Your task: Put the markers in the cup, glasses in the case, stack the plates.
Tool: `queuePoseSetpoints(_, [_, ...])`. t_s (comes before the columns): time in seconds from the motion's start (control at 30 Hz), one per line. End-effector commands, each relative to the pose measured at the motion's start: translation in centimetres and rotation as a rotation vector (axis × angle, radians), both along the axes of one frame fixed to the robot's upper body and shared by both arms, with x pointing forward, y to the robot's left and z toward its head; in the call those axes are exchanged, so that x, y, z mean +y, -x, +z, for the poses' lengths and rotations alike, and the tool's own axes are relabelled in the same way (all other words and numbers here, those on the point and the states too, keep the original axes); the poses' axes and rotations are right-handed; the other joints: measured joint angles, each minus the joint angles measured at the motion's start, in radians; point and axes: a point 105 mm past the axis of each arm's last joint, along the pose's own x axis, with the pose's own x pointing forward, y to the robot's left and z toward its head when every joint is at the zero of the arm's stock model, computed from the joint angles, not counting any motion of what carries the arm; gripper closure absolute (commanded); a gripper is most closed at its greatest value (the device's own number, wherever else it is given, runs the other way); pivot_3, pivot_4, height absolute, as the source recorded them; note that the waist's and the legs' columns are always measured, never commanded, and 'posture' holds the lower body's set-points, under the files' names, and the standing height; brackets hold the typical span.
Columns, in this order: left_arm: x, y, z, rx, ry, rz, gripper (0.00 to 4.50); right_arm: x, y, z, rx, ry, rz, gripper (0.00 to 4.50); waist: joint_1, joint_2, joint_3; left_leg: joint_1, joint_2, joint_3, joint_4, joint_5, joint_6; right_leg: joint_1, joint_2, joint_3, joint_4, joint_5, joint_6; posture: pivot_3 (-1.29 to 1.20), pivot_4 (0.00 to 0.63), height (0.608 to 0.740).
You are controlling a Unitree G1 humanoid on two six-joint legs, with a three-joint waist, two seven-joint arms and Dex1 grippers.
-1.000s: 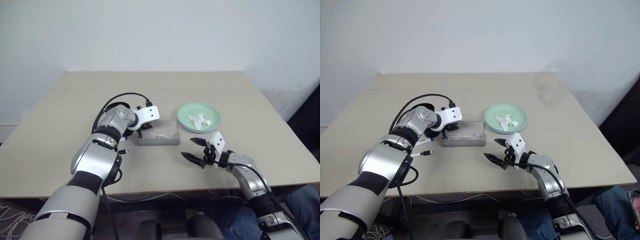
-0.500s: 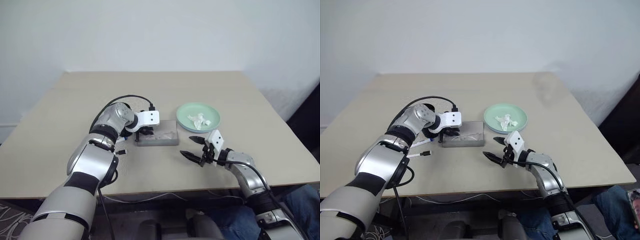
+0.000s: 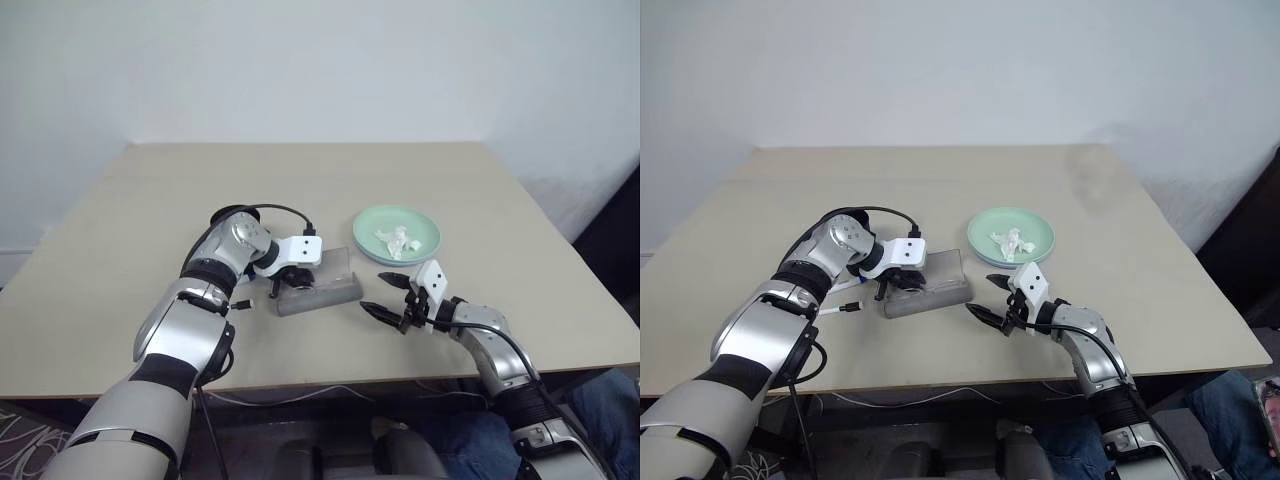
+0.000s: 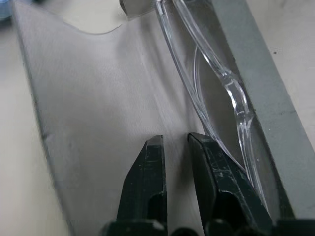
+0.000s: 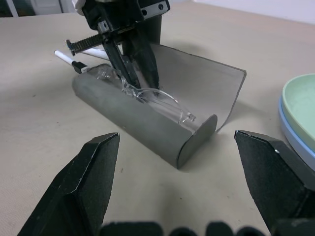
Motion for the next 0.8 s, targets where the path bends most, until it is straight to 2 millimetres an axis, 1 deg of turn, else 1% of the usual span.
queuePoseSetpoints(0.03, [-0.7, -1.4, 1.6, -0.093, 0.033, 0.039, 3.67, 0.0, -0.4, 1.4, -0.056, -0.019, 0.002, 0.43, 0.001, 0.000, 0.000, 0.000, 0.000, 0.000, 0.000, 0.000, 0.000, 0.000, 0.000, 0.000, 0.000, 0.000, 0.000, 0.00, 0.000, 0.721])
queuePoseSetpoints(0.13, [-0.9, -2.0, 2.3, -0.133, 0.045, 0.060, 3.67, 0.0, -0.4, 1.4, -0.055, -0.019, 0.003, 0.43, 0.000, 0.000, 0.000, 0.000, 0.000, 0.000, 0.000, 0.000, 0.000, 0.000, 0.000, 0.000, 0.000, 0.000, 0.000, 0.00, 0.000, 0.721])
queuePoseSetpoints(0.3, [-2.2, -3.2, 5.8, -0.222, 0.132, 0.052, 3.67, 0.0, -0.5, 1.3, -0.052, -0.018, 0.003, 0.43, 0.001, 0.000, 0.000, 0.000, 0.000, -0.001, 0.000, 0.000, 0.000, 0.000, 0.000, -0.001, 0.000, 0.000, 0.000, 0.00, 0.000, 0.721])
queuePoseSetpoints(0.4, [-2.5, -3.8, 6.8, -0.272, 0.154, 0.069, 3.67, 0.0, -0.5, 1.3, -0.052, -0.018, 0.004, 0.43, 0.000, 0.000, 0.000, 0.000, 0.000, 0.000, 0.000, 0.000, 0.000, 0.000, 0.000, 0.000, 0.000, 0.000, 0.000, 0.00, 0.000, 0.721])
queuePoseSetpoints(0.47, [-2.7, -4.5, 7.8, -0.340, 0.166, 0.096, 3.67, 0.0, -0.5, 1.3, -0.052, -0.017, 0.006, 0.43, 0.000, 0.000, 0.000, 0.000, 0.000, 0.000, 0.000, 0.000, 0.000, 0.000, 0.000, 0.000, 0.000, 0.000, 0.000, 0.00, 0.000, 0.721])
queuePoseSetpoints(0.53, [-2.4, -5.6, 8.4, -0.421, 0.149, 0.161, 3.67, 0.0, -0.5, 1.3, -0.053, -0.017, 0.008, 0.43, 0.000, -0.001, 0.000, 0.000, 0.000, 0.000, 0.000, 0.000, 0.000, 0.000, 0.000, 0.000, 0.000, 0.000, 0.000, 0.00, 0.000, 0.721])
queuePoseSetpoints(0.63, [-1.4, -6.3, 7.9, -0.504, 0.043, 0.187, 3.67, 0.1, -0.6, 1.3, -0.055, -0.018, 0.009, 0.43, 0.000, -0.001, 0.000, 0.000, 0.000, 0.000, 0.000, 0.000, 0.000, 0.000, 0.000, 0.000, 0.001, 0.000, 0.000, 0.00, 0.000, 0.721])
queuePoseSetpoints(0.7, [-1.0, -6.3, 7.1, -0.519, -0.015, 0.178, 3.67, 0.1, -0.7, 1.4, -0.055, -0.019, 0.010, 0.43, 0.000, 0.000, 0.000, 0.000, 0.000, 0.000, 0.000, 0.000, 0.000, 0.000, 0.000, 0.000, 0.001, 0.000, 0.000, 0.00, 0.000, 0.721])
queuePoseSetpoints(0.8, [-0.8, -6.3, 6.6, -0.524, -0.050, 0.172, 3.67, 0.2, -0.7, 1.4, -0.056, -0.019, 0.010, 0.43, 0.000, -0.001, 0.000, 0.000, 0.000, 0.000, 0.000, 0.000, 0.000, 0.000, 0.000, 0.000, 0.000, 0.000, 0.000, 0.00, 0.000, 0.721])
